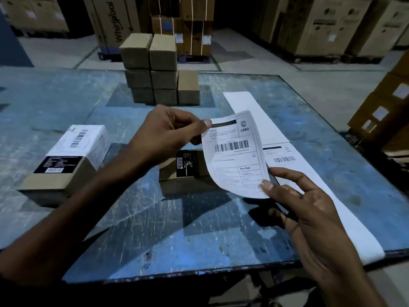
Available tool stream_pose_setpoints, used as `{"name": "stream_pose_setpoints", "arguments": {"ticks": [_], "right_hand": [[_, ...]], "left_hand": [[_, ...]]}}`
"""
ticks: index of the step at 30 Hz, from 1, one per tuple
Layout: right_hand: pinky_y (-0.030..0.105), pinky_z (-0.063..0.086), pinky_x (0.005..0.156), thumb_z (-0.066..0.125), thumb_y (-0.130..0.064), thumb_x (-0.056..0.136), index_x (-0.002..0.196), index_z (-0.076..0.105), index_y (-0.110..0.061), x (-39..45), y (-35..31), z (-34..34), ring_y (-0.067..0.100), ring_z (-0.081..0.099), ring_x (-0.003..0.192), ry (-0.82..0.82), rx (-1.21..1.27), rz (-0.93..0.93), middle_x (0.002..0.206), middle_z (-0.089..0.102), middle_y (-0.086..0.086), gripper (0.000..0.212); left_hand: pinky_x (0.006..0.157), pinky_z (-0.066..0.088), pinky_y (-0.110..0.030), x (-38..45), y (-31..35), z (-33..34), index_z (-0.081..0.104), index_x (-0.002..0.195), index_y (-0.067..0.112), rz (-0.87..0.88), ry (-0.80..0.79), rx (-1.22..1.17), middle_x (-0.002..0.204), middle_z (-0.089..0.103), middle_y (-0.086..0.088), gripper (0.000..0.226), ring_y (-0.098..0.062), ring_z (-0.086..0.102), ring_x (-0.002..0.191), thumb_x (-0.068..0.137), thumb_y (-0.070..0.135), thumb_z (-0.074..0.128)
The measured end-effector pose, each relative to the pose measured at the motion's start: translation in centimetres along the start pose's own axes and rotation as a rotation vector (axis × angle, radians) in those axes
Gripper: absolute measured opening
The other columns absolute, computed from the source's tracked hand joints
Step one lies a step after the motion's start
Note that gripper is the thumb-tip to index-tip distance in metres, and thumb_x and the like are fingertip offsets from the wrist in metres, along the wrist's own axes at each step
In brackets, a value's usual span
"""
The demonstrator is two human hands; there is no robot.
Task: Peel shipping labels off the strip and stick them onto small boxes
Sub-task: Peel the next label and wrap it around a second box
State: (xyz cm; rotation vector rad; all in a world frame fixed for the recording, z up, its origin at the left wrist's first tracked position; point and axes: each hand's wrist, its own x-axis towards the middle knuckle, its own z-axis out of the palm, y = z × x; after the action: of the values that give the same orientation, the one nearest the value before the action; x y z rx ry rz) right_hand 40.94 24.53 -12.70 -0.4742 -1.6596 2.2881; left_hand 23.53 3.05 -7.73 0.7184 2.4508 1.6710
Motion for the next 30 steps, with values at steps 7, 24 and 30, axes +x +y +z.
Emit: {"name": "stream_pose_setpoints", "arguments": {"ticks": [7,24,30], "right_hand": [[0.059,0.053,0.085,0.092,-0.023,0.073,0.116,0.076,-0.022,-0.2,0.9,0.7,0.053,0.063,0.079,0.057,-0.062,-0.073,0.107,0.068,0.043,0.046],[0.024,0.057,0.062,0.083,-0.010,0.086,0.116,0.072,-0.017,0.2,1.3,1.0,0.027,0.068,0.067,0.075,-0.107,-0.100,0.075,0.076,0.022,0.033],[0.023,0.056,0.063,0.084,-0.008,0.085,0.111,0.072,-0.017,0.1,1.4,1.0,0.024,0.068,0.062,0.094,-0.126,-0.105,0.072,0.076,0.019,0.030]], "left_hand": [[0.058,0.044,-0.018,0.7,-1.7,-0.2,0.087,0.085,0.029,0.001,0.026,0.094,0.080,0.082,0.008,0.015,-0.010,0.066,0.061,0.094,0.037,0.079],[0.073,0.054,-0.039,1.6,-3.7,-0.2,0.085,0.091,0.002,-0.185,-0.056,-0.210,0.090,0.079,-0.021,0.018,-0.030,0.069,0.078,0.088,0.019,0.082],[0.083,0.054,-0.048,1.7,-4.1,-0.3,0.086,0.089,0.005,-0.183,-0.077,-0.236,0.093,0.079,-0.022,0.025,-0.036,0.071,0.085,0.080,0.028,0.084]]}}
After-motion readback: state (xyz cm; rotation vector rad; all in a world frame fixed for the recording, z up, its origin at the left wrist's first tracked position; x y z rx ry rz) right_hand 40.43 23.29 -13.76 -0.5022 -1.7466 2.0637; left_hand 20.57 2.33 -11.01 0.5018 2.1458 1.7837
